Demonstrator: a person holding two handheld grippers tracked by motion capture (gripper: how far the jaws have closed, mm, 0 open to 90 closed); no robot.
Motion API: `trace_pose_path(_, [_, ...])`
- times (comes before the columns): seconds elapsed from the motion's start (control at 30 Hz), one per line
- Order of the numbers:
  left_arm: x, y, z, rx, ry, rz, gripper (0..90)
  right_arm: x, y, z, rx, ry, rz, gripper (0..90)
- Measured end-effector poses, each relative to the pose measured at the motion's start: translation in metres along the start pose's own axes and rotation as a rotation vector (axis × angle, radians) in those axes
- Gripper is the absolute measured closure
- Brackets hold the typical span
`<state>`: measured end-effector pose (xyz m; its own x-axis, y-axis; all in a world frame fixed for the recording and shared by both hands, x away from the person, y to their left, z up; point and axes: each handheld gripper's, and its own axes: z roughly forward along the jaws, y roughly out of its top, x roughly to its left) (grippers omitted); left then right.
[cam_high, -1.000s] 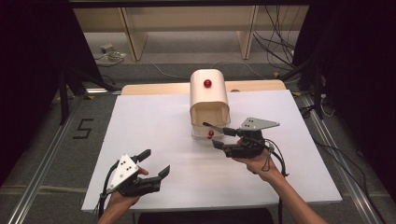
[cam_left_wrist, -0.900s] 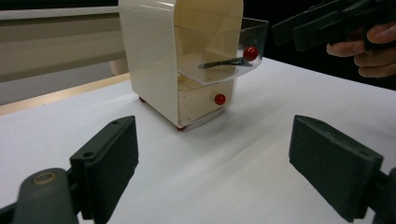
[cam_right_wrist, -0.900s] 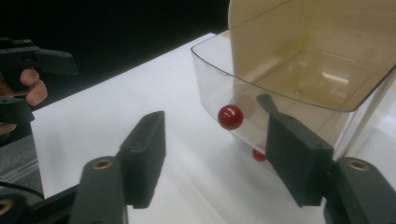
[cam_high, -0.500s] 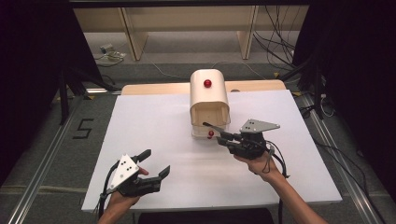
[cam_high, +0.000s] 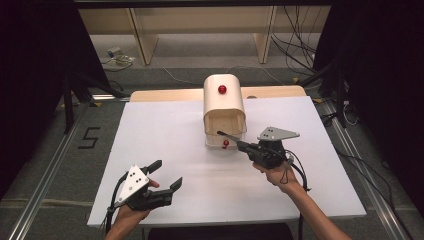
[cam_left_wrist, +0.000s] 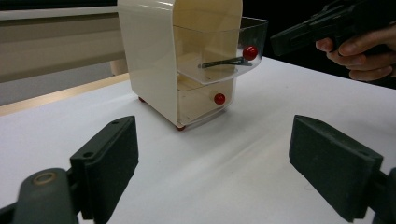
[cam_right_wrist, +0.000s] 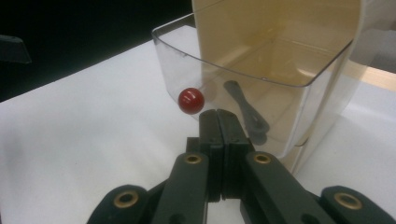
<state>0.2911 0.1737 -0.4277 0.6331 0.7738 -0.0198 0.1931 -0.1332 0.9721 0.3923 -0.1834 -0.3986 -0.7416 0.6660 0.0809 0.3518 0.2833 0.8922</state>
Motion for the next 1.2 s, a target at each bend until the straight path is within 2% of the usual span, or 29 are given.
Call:
trace_pose_path(0.63, [0.000,0.000,0.000,0.000,0.000,0.001,15.6,-0.002,0.000,0.008,0.000,-0.028,0.005,90.0])
trace_pose_path(1.2, [0.000,0.000,0.000,0.000,0.001,0.002,15.6,-0.003,0.000,0.012,-0.006,-0.032,0.005,90.0])
